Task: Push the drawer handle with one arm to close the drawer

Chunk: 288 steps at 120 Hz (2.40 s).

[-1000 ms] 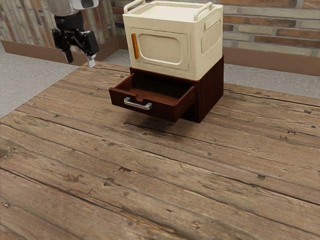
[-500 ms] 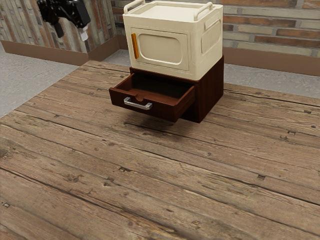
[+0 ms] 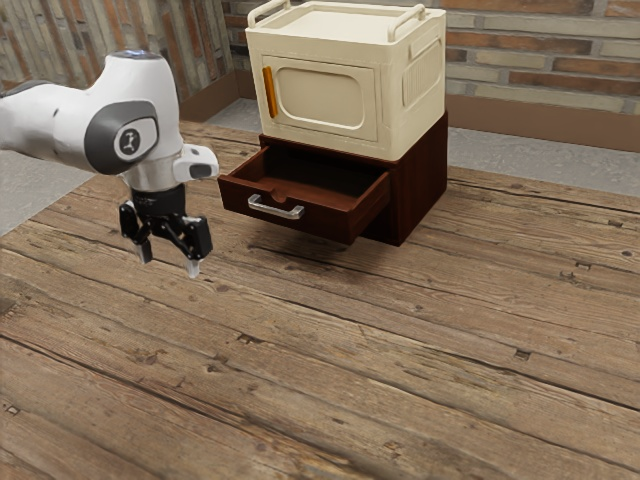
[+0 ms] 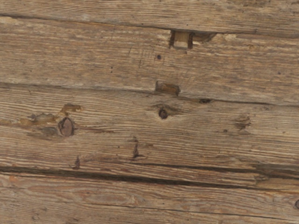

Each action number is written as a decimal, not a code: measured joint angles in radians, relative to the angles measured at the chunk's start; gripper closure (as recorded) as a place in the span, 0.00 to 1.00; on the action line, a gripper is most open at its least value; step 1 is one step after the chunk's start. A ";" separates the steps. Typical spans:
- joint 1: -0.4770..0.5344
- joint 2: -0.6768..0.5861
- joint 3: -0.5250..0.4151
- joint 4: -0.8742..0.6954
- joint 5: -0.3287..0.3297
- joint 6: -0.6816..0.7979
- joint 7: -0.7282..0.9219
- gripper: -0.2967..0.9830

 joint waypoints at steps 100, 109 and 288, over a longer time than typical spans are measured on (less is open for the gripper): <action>0.029 0.393 0.001 0.187 0.201 0.394 0.023 0.81; 0.028 0.432 0.001 0.213 0.233 0.411 0.017 0.82; -0.364 1.075 0.254 1.061 0.348 0.602 -0.003 0.85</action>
